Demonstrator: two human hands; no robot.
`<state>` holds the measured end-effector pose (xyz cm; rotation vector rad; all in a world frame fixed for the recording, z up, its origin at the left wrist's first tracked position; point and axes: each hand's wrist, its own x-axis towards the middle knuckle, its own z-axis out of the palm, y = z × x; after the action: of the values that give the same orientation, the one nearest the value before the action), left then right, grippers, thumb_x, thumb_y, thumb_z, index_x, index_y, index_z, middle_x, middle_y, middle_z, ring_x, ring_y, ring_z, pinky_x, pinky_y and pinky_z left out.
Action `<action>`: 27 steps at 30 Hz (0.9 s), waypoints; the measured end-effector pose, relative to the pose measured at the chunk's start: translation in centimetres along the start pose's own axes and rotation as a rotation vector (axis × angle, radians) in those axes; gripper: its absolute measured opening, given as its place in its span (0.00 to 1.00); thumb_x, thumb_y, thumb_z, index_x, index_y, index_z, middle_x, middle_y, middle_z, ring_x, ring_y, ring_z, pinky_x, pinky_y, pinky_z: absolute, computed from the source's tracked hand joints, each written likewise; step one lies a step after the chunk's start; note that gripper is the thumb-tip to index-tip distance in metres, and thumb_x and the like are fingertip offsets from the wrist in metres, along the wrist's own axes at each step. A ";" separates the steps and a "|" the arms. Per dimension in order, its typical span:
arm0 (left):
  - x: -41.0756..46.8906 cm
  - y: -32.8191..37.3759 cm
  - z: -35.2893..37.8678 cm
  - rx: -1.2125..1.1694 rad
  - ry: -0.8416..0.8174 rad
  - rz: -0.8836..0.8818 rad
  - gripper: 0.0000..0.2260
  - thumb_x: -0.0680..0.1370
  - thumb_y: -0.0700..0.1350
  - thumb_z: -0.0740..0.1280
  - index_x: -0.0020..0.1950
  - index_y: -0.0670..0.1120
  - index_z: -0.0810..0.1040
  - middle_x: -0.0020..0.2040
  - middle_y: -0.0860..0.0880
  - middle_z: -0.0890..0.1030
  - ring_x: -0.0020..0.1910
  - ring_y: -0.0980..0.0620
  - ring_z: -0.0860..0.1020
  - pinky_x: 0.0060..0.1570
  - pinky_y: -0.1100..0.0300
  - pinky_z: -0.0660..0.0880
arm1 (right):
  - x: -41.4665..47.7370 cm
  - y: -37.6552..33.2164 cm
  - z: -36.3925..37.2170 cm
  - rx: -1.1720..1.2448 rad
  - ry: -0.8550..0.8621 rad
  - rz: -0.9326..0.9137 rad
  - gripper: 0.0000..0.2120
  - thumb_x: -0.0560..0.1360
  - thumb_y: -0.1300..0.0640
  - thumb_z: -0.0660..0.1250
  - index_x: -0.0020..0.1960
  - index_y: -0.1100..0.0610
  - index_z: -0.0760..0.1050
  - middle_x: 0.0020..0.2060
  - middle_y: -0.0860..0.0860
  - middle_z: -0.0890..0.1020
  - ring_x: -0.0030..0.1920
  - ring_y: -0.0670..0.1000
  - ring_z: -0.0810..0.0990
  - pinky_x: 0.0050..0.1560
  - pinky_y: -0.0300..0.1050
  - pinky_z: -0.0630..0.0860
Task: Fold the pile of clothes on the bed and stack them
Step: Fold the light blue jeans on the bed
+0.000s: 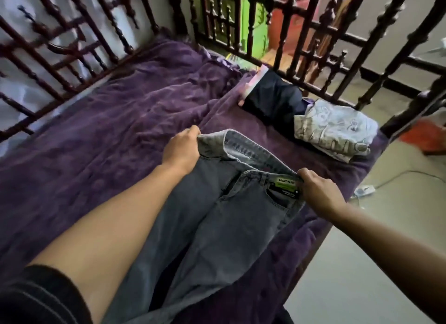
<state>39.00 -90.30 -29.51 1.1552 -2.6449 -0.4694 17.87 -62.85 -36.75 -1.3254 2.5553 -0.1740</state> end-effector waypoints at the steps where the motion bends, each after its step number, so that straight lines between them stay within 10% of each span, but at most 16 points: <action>1: 1.7 0.7 2.5 0.001 -0.025 -0.006 0.10 0.75 0.33 0.57 0.52 0.42 0.73 0.50 0.40 0.80 0.48 0.36 0.77 0.43 0.48 0.71 | 1.6 1.6 0.8 -0.014 -0.038 0.005 0.09 0.80 0.50 0.58 0.57 0.53 0.66 0.54 0.55 0.78 0.44 0.66 0.80 0.43 0.56 0.75; 12: 7.2 -1.2 17.8 -0.082 -0.278 -0.187 0.17 0.76 0.33 0.61 0.64 0.44 0.71 0.59 0.41 0.72 0.59 0.40 0.70 0.57 0.50 0.68 | 10.2 6.8 10.1 -0.207 -0.256 0.118 0.13 0.76 0.58 0.59 0.61 0.53 0.67 0.54 0.53 0.75 0.55 0.59 0.74 0.39 0.50 0.71; 21: -15.6 -14.3 11.6 -0.011 -0.353 -0.661 0.09 0.76 0.42 0.66 0.56 0.44 0.77 0.54 0.43 0.77 0.55 0.41 0.75 0.52 0.51 0.71 | 9.2 -12.2 13.3 -0.150 -0.396 -0.461 0.12 0.76 0.58 0.61 0.58 0.55 0.74 0.53 0.54 0.77 0.58 0.58 0.74 0.41 0.50 0.70; 27: -33.7 -20.5 10.7 0.103 -0.698 -0.788 0.21 0.77 0.53 0.65 0.69 0.50 0.70 0.67 0.50 0.71 0.68 0.48 0.66 0.65 0.53 0.66 | 2.1 -23.5 19.7 -0.214 -0.504 -0.839 0.16 0.75 0.59 0.60 0.62 0.53 0.72 0.57 0.50 0.74 0.60 0.55 0.72 0.46 0.45 0.71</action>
<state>71.87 -76.27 -49.41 2.4414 -2.6105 -1.0292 40.73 -77.89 -50.83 -2.1211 1.5287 0.2604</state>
